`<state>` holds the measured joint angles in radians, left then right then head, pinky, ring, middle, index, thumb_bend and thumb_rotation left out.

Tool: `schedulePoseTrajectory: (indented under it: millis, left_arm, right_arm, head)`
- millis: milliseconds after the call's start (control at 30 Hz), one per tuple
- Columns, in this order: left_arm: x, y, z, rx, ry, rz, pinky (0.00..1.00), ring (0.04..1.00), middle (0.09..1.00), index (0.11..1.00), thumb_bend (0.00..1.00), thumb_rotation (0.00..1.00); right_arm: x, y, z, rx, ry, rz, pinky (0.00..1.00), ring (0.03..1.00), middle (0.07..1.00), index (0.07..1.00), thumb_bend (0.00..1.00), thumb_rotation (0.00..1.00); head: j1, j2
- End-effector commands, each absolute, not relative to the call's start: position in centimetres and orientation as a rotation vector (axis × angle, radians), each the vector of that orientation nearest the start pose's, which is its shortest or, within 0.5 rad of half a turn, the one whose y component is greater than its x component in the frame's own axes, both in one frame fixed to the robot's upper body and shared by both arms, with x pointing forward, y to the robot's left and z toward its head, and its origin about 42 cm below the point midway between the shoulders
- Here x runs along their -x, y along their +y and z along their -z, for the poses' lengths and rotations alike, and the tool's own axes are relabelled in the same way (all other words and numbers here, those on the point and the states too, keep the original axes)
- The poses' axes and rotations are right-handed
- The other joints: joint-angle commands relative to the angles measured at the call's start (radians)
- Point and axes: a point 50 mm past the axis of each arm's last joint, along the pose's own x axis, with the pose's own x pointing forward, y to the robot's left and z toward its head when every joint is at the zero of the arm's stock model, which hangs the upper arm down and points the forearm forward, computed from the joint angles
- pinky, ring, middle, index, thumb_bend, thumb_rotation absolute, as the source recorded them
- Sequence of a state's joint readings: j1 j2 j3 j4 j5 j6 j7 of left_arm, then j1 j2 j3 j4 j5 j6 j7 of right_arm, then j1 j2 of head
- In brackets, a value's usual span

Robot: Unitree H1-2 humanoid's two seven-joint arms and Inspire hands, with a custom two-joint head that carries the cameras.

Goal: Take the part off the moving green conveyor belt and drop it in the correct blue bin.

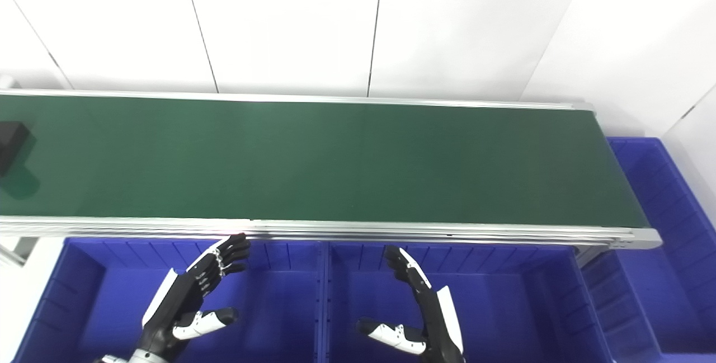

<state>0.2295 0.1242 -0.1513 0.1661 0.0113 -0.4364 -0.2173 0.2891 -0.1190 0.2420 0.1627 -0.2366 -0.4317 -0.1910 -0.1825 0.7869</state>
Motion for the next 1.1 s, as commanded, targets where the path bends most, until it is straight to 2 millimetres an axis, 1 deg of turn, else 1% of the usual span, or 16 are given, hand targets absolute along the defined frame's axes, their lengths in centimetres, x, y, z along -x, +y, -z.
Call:
schedulePoseTrajectory:
  millis: [0, 67, 233, 267, 300, 367, 433, 567, 700, 800, 1000, 1067]
  left_arm:
    - [-18.75, 21.32, -3.54, -0.109, -0.093, 0.338, 0.8, 0.848, 0.863, 0.864, 0.93, 0.53]
    - [-18.76, 21.28, -3.54, -0.106, -0.094, 0.336, 0.8, 0.848, 0.863, 0.863, 0.93, 0.51]
    - [-18.7, 21.36, -3.5, -0.109, -0.091, 0.343, 0.81, 0.859, 0.867, 0.866, 0.97, 0.42]
    - [-18.65, 21.35, -3.51, -0.102, -0.091, 0.344, 0.81, 0.859, 0.867, 0.866, 0.97, 0.42]
    - [-18.62, 21.33, -3.52, -0.096, -0.091, 0.345, 0.82, 0.861, 0.868, 0.865, 0.96, 0.37]
    - [-18.64, 21.32, -3.47, -0.086, -0.09, 0.348, 0.82, 0.864, 0.869, 0.863, 0.96, 0.33]
    - [-18.68, 21.3, -3.49, -0.09, -0.091, 0.351, 0.83, 0.868, 0.872, 0.863, 0.95, 0.31]
    - [-18.67, 21.26, -3.53, -0.092, -0.092, 0.357, 0.83, 0.874, 0.877, 0.864, 0.94, 0.31]
    - [-18.64, 21.21, -3.58, -0.091, -0.094, 0.36, 0.83, 0.87, 0.876, 0.864, 0.94, 0.31]
    - [-18.66, 21.16, -3.6, -0.092, -0.095, 0.36, 0.83, 0.869, 0.874, 0.862, 0.94, 0.32]
    - [-18.71, 21.11, -3.66, -0.087, -0.098, 0.357, 0.83, 0.87, 0.875, 0.859, 0.94, 0.32]
    - [-18.74, 21.13, -3.67, -0.085, -0.099, 0.356, 0.83, 0.87, 0.873, 0.86, 0.94, 0.31]
  right_arm:
    - [-16.33, -20.26, -2.79, 0.265, -0.09, -0.109, 0.81, 0.845, 0.853, 0.875, 0.99, 0.58]
    - [-16.37, -20.26, -2.82, 0.263, -0.092, -0.108, 0.81, 0.845, 0.853, 0.876, 0.99, 0.58]
    - [-16.44, -20.16, -2.81, 0.256, -0.092, -0.103, 0.8, 0.841, 0.851, 0.873, 0.98, 0.56]
    - [-16.44, -20.16, -2.8, 0.255, -0.092, -0.103, 0.8, 0.841, 0.851, 0.873, 0.98, 0.56]
    - [-16.44, -20.17, -2.78, 0.255, -0.091, -0.103, 0.81, 0.84, 0.85, 0.872, 0.99, 0.56]
    - [-16.43, -20.17, -2.76, 0.255, -0.09, -0.101, 0.81, 0.84, 0.848, 0.87, 0.99, 0.56]
    - [-16.43, -20.17, -2.75, 0.26, -0.091, -0.101, 0.81, 0.838, 0.847, 0.87, 0.99, 0.56]
    - [-16.44, -20.17, -2.8, 0.254, -0.092, -0.105, 0.8, 0.84, 0.85, 0.871, 0.99, 0.56]
    - [-16.4, -20.17, -2.87, 0.256, -0.093, -0.103, 0.82, 0.846, 0.851, 0.87, 0.99, 0.55]
    - [-16.38, -20.17, -2.92, 0.255, -0.094, -0.1, 0.8, 0.836, 0.847, 0.869, 0.98, 0.55]
    - [-16.44, -20.17, -2.97, 0.246, -0.095, -0.104, 0.83, 0.845, 0.849, 0.871, 0.98, 0.54]
    - [-16.48, -20.16, -2.97, 0.241, -0.095, -0.105, 0.82, 0.846, 0.851, 0.872, 0.97, 0.53]
  head:
    - [0.001, 0.0]
    - [0.002, -0.001]
    - [0.003, -0.002]
    - [0.003, -0.002]
    - [0.003, -0.002]
    - [0.002, -0.002]
    - [0.002, -0.003]
    - [0.001, -0.001]
    - [-0.001, 0.0]
    - [0.001, -0.001]
    - [0.001, -0.001]
    - [0.001, -0.001]
